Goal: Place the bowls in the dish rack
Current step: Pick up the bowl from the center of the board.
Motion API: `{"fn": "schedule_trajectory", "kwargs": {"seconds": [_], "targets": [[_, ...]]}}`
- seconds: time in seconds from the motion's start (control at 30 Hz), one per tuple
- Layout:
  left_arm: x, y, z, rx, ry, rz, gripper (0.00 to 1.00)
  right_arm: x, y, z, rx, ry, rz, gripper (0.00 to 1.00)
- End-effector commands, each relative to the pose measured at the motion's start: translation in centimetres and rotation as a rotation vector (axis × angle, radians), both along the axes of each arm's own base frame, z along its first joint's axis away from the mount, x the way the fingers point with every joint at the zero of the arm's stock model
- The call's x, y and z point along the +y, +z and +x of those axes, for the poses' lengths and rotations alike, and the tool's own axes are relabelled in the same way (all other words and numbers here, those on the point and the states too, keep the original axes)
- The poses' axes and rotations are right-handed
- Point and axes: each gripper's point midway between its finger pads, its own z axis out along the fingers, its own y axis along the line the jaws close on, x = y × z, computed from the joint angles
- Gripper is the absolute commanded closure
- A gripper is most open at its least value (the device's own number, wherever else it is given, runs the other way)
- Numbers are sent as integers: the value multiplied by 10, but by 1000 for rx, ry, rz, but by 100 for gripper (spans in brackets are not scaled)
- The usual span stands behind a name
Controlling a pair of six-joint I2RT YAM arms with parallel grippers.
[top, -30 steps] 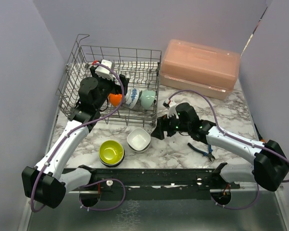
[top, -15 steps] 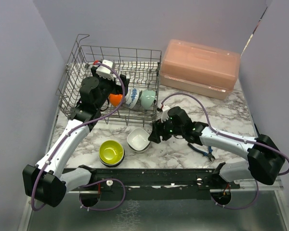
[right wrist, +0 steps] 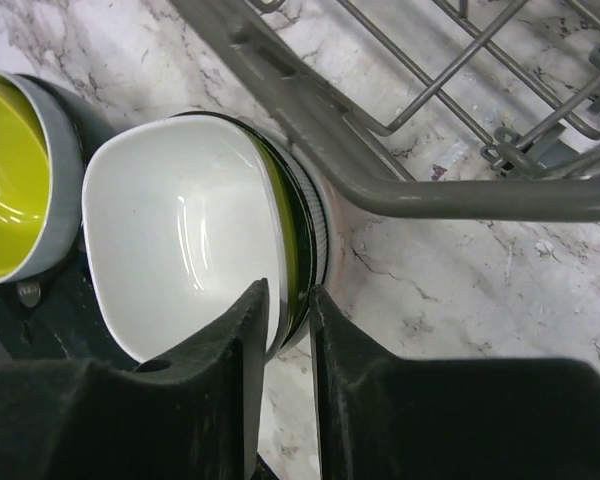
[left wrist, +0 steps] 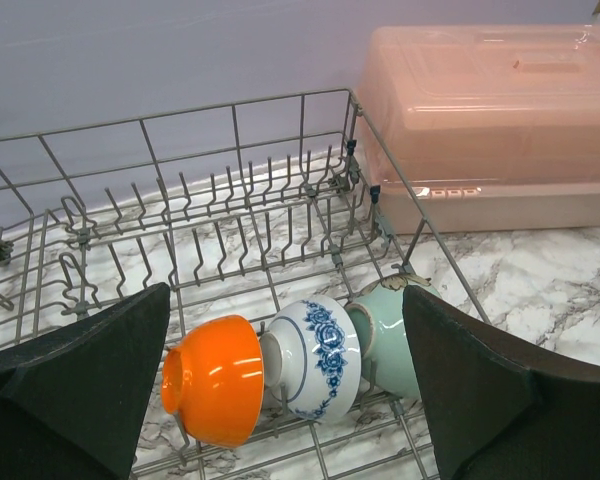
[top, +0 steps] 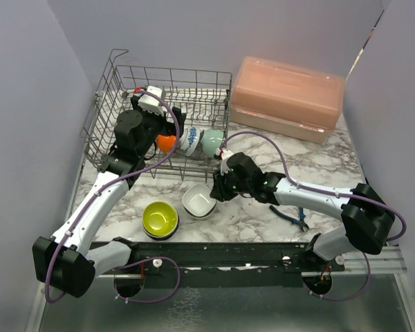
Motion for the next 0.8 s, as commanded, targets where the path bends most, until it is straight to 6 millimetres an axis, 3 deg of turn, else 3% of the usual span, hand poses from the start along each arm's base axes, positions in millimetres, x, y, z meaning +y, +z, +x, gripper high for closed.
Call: {"fn": "schedule_trajectory", "kwargs": {"seconds": [0.0, 0.2, 0.77], "targets": [[-6, 2, -2, -1, -30, -5, 1, -2, 3, 6, -37, -18, -44, 81], [-6, 2, -2, 2, -30, -4, 1, -4, 11, 6, -56, -15, -41, 99], [-10, 2, -1, 13, -46, -22, 1, -5, 66, 3, -117, -24, 73, 100]]}}
